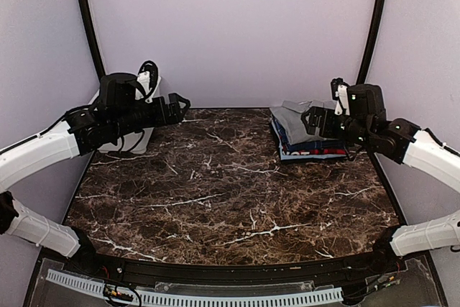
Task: Fold and stack the long sleeve shirts
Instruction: Reset both arms
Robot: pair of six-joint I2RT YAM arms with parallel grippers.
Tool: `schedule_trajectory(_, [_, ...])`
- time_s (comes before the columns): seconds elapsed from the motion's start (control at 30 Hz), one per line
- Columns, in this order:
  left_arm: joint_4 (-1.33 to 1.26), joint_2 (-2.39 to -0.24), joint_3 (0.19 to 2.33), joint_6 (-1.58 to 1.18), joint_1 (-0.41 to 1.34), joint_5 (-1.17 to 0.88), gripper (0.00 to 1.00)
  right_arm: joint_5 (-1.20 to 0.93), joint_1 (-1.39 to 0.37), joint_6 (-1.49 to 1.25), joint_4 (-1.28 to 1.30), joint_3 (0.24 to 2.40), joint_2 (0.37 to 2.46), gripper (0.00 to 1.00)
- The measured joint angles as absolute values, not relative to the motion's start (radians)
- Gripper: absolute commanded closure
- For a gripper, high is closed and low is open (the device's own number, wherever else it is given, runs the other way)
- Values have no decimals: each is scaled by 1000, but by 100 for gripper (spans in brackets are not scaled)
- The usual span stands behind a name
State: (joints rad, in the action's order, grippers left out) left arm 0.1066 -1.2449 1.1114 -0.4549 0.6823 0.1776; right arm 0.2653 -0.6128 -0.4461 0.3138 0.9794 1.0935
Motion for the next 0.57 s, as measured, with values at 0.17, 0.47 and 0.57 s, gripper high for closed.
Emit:
schedule_trajectory(0.17, [107, -1243, 1111, -455, 681, 179, 1, 264, -613, -446, 314, 979, 1087, 1])
schedule_trajectory(0.47, [109, -1242, 1111, -451, 680, 182, 1, 263, -613, -445, 314, 979, 1087, 2])
schedule_trajectory(0.57, [112, -1242, 1111, -451, 680, 182, 1, 263, -613, -442, 314, 979, 1087, 1])
